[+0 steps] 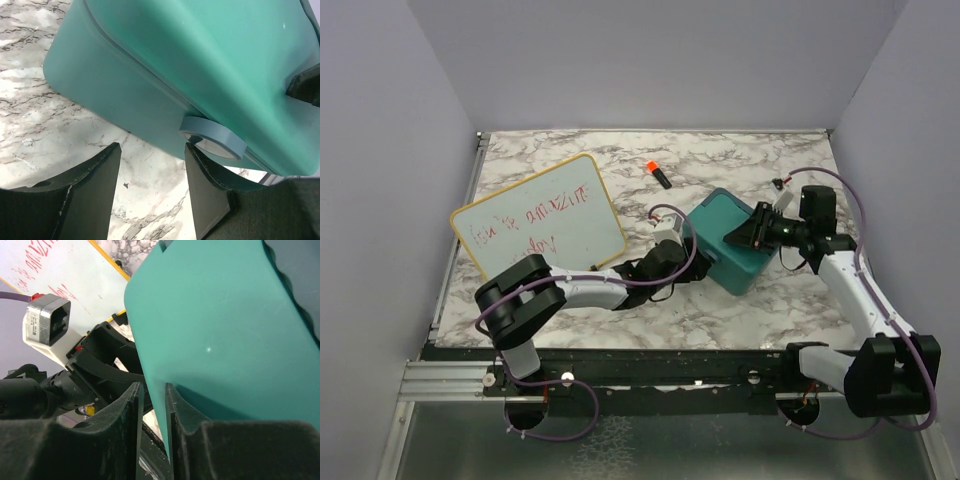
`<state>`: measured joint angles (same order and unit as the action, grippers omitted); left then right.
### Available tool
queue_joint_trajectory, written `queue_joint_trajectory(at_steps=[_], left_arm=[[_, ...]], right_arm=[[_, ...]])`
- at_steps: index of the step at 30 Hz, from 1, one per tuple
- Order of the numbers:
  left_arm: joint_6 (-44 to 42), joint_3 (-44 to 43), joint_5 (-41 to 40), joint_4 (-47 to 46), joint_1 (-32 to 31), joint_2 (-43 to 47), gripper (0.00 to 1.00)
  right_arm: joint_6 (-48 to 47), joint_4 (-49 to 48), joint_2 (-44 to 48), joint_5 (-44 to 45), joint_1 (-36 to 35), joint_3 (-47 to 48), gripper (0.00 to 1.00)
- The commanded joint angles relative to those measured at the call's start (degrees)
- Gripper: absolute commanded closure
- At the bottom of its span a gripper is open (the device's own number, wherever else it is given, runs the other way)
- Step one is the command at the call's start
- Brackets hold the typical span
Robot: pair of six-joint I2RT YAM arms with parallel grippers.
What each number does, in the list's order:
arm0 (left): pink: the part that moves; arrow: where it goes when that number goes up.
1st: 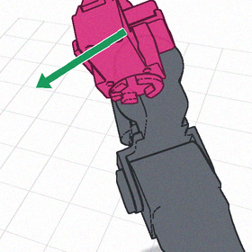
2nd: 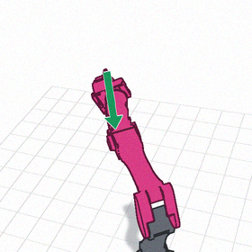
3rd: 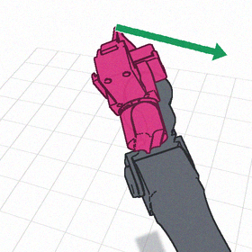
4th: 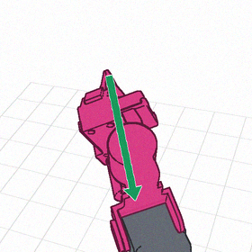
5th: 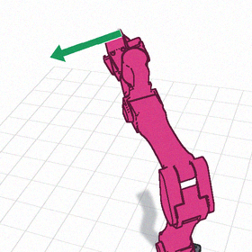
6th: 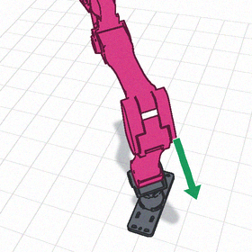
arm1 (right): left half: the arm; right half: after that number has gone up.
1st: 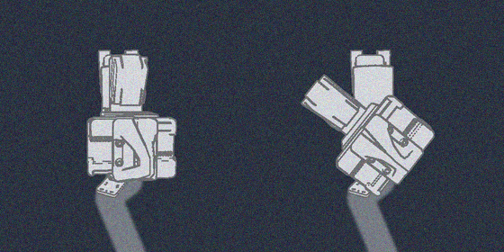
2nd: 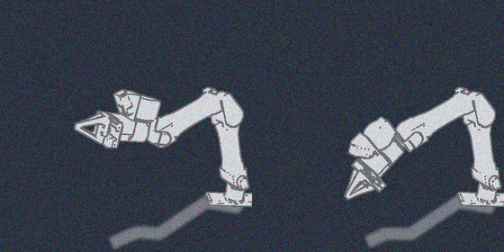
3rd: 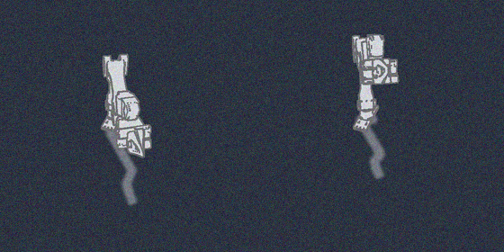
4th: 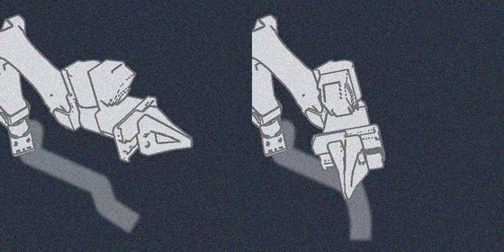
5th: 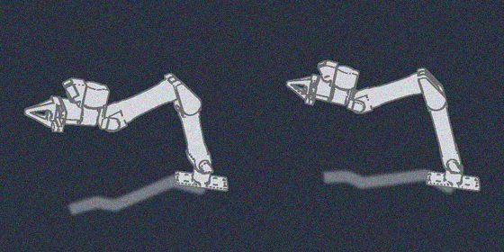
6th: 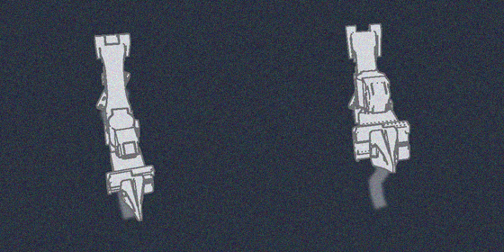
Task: Organize the medicine kit
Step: Move the medicine box to the center of the board, then reset both arms
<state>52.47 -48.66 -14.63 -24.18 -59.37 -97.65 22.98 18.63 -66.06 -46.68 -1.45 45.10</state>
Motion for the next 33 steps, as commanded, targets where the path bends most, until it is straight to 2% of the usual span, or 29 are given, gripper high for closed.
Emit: queue_joint_trajectory(at_steps=[1, 10, 15, 23, 28, 33], left_arm=[[-0.9, -3.6, -0.3, -1.8, 0.2, -1.5, 0.44], [-2.3, -9.6, 1.3, -1.9, 0.2, -6.1, 0.44], [-2.4, -14.3, 2.6, -1.9, 0.2, -10.2, 0.44], [-5.1, -20.1, 5.1, -1.8, 0.3, -13.1, 0.43], [-6.9, -15.8, 5.8, -1.8, 0.3, -7.9, 0.43], [-10.6, -7.8, 4.4, 0.3, 1.4, 2.9, 0.37]], right_arm=[[0.9, 7.3, 2.0, 6.2, -0.3, 3.3, 0.67], [3.8, 9.5, 9.2, 15.6, -0.3, 6.5, 0.57], [5.3, 9.7, 14.3, 20.8, -0.3, 6.6, 0.56], [7.7, 8.2, 19.7, 22.1, -0.3, 5.1, 0.56], [6.8, 8.4, 21.3, 21.9, -0.4, 4.3, 0.54], [6.2, 8.7, 21.3, 19.8, -0.3, 3.0, 0.51]])
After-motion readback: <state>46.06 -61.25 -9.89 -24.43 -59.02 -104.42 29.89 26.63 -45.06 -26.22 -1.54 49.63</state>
